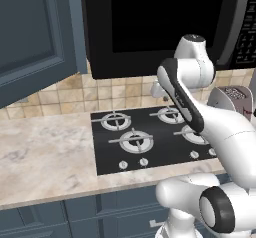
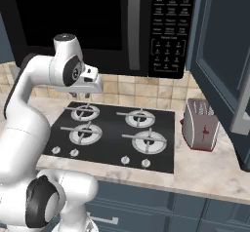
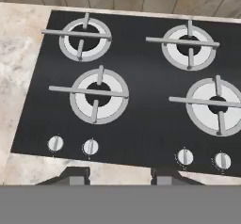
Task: Close all open cabinet doors.
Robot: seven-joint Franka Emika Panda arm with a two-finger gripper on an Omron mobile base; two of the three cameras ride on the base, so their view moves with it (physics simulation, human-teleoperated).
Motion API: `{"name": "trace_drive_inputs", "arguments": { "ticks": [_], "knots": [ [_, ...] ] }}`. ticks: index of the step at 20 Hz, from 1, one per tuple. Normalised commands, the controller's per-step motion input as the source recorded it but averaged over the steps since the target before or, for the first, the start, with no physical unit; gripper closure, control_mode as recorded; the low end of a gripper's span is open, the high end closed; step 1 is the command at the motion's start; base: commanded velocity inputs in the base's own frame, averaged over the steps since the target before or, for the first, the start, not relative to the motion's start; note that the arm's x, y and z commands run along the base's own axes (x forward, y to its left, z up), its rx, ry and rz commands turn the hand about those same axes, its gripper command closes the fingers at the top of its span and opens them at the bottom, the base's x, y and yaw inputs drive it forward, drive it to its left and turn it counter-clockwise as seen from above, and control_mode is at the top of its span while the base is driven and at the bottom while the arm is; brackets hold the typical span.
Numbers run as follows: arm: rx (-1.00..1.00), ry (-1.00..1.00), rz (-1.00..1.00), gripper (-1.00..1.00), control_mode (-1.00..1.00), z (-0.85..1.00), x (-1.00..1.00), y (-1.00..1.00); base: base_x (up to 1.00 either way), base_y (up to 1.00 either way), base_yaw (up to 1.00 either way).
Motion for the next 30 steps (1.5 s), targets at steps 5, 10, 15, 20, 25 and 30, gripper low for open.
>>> {"name": "trace_drive_inputs", "arguments": {
  "ticks": [5,10,15,20,25,30],
  "knots": [
    [0.0,0.11,-0.04,-1.0,-1.0,-0.04,-0.7,0.02,0.0,0.0,0.0],
    [0.02,-0.02,-0.02,-1.0,-1.0,-0.06,-0.98,-0.23,0.0,0.0,0.0],
    [0.06,-0.22,0.0,-1.0,-1.0,0.0,-1.0,-0.74,0.0,0.0,0.0],
    [0.05,-0.35,0.0,-1.0,-1.0,0.06,-0.78,-0.78,0.0,0.0,0.0],
    [0.01,-0.47,0.0,-1.0,-1.0,0.24,-0.53,-0.49,0.0,0.0,0.0],
    [-0.01,-0.5,-0.08,-1.0,-1.0,0.42,-0.42,-0.21,0.0,0.0,0.0]
  ]
}}
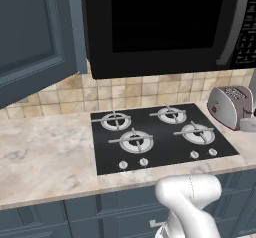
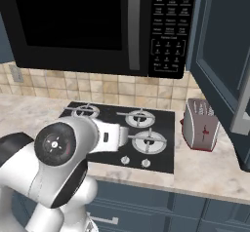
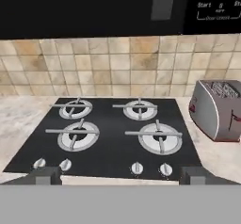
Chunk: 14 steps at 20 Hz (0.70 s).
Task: Close all open cabinet doors.
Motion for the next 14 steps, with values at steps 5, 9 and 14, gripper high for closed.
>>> {"name": "trace_drive_inputs", "arguments": {
  "ticks": [5,9,14],
  "knots": [
    [0.0,-0.49,-0.19,-1.0,-1.0,0.54,-0.25,-0.18,0.0,0.0,0.0],
    [0.0,-0.41,-0.25,-1.0,-1.0,0.51,-0.1,-0.28,0.0,0.0,0.0],
    [-0.01,-0.35,-0.32,-1.0,-1.0,0.26,-0.11,-0.36,0.0,0.0,0.0]
  ]
}}
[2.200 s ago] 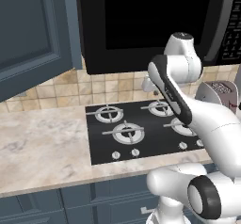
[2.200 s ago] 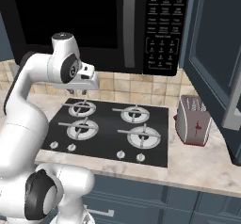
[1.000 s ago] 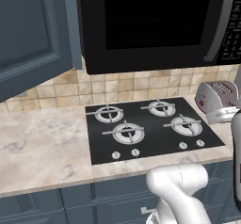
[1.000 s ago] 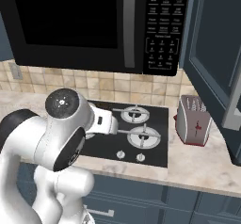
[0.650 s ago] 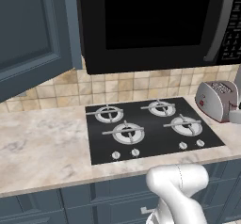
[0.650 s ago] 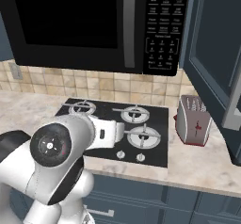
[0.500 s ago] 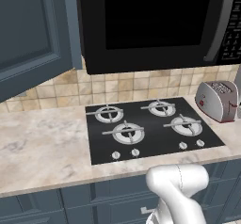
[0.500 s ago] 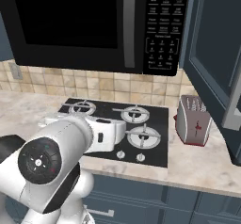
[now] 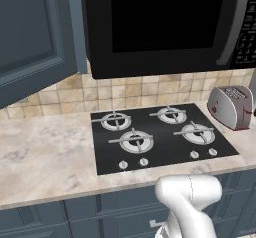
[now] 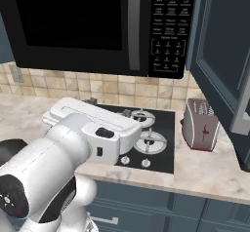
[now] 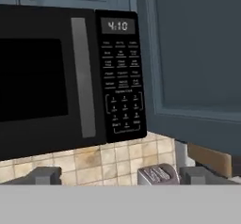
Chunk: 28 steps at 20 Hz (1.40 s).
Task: Close all open cabinet doors.
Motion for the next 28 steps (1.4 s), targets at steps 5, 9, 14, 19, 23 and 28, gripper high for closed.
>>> {"name": "trace_drive_inputs", "arguments": {
  "ticks": [5,9,14,19,23,28],
  "knots": [
    [-0.01,-0.2,-0.35,-1.0,-1.0,0.01,0.07,-0.34,0.0,0.0,0.0],
    [0.0,-0.17,-0.35,-1.0,-1.0,0.0,0.19,-0.29,0.0,0.0,0.0],
    [-0.07,-0.22,-0.32,-1.0,-1.0,0.0,0.22,-0.06,0.0,0.0,0.0],
    [-0.03,-0.21,-0.19,-1.0,-1.0,0.0,0.37,-0.13,0.0,0.0,0.0],
    [0.0,-0.09,-0.18,-1.0,-1.0,-0.22,0.41,-0.39,0.0,0.0,0.0],
    [0.0,-0.01,-0.08,-1.0,-1.0,-0.19,0.56,-0.57,0.0,0.0,0.0]
  ]
}}
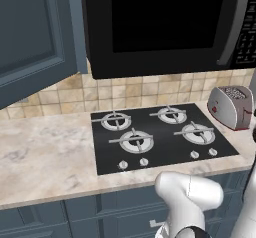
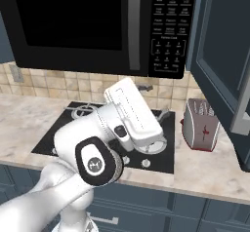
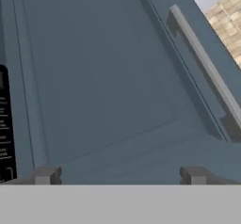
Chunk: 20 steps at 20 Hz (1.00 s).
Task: Close all open cabinet doors.
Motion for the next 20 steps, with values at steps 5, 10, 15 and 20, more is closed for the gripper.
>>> {"name": "trace_drive_inputs", "arguments": {
  "ticks": [5,10,15,20],
  "knots": [
    [0.01,0.0,0.01,-1.0,-1.0,-0.1,0.76,-0.63,0.0,0.0,0.0],
    [0.03,0.0,0.04,-1.0,-1.0,-0.09,0.76,-0.64,0.0,0.0,0.0],
    [0.03,0.0,0.03,-1.0,-1.0,-0.13,0.59,-0.58,0.0,0.0,0.0],
    [0.0,0.0,0.0,-1.0,-1.0,-0.01,0.07,-0.6,0.0,0.0,0.0]
  ]
}}
